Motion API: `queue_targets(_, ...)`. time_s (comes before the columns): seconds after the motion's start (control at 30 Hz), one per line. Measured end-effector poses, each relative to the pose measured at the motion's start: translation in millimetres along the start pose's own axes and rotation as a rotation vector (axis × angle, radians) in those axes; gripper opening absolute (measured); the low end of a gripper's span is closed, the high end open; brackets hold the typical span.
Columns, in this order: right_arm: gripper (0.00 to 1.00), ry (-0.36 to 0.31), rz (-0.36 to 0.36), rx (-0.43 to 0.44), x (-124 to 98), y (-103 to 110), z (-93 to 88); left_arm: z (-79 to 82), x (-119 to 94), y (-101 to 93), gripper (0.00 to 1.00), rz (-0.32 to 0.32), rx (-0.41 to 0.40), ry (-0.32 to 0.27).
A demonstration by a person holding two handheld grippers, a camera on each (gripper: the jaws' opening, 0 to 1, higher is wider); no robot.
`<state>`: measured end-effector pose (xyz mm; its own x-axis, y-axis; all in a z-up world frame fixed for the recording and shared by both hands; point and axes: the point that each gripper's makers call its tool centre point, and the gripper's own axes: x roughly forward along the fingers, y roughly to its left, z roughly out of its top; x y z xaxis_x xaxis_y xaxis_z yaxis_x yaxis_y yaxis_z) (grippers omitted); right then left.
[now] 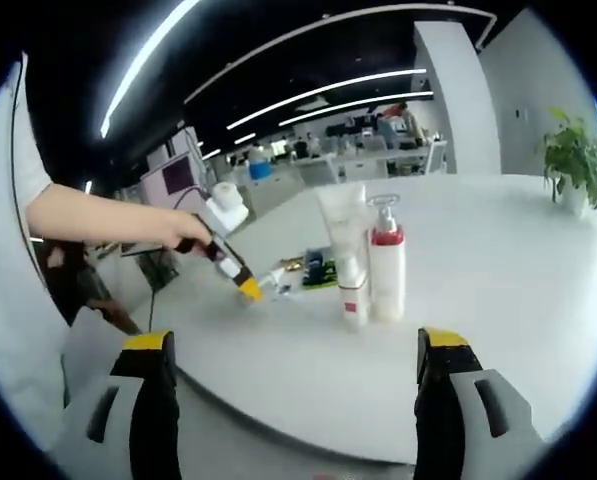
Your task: Arrange the skincare products in the storage area until every visible bottle or jar stands upright without overlapping.
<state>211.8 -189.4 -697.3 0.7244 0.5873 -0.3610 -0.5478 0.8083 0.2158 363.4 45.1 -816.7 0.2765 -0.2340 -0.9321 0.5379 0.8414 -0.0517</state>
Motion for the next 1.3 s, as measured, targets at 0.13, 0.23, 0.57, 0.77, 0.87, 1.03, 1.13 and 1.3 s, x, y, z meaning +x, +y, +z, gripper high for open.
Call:
queue_targets(0.13,1.0,-0.004,0.001,0.006,0,0,0.4,0.4,4,0.7,0.47,0.023,0.003,0.032)
queue_targets(0.23,1.0,-0.003,-0.002,0.008,0,-1,-0.1,-4.3,5,5.5,0.43,0.056,0.019,0.089)
queue_targets(0.57,1.0,-0.01,0.001,0.014,0,-1,0.4,-5.2,11,7.4,0.32,0.076,0.04,0.134)
queue_targets(0.77,1.0,-0.011,0.003,0.015,-1,-1,0.6,-3.0,12,14.8,0.27,0.099,0.057,0.125)
queue_targets(0.87,1.0,-0.01,0.004,0.014,-1,-1,0.4,-2.8,9,15.0,0.25,0.098,0.039,0.116)
queue_targets(1.03,1.0,-0.009,0.01,0.014,-1,1,0.6,4.0,6,14.5,0.24,0.079,0.038,0.085)
queue_targets(1.13,1.0,-0.008,0.012,0.015,0,1,0.3,3.5,1,11.7,0.24,0.063,0.015,0.069)
queue_targets(1.3,1.0,-0.002,0.014,0.011,0,1,-0.8,3.7,-12,5.1,0.24,0.031,-0.017,0.02)
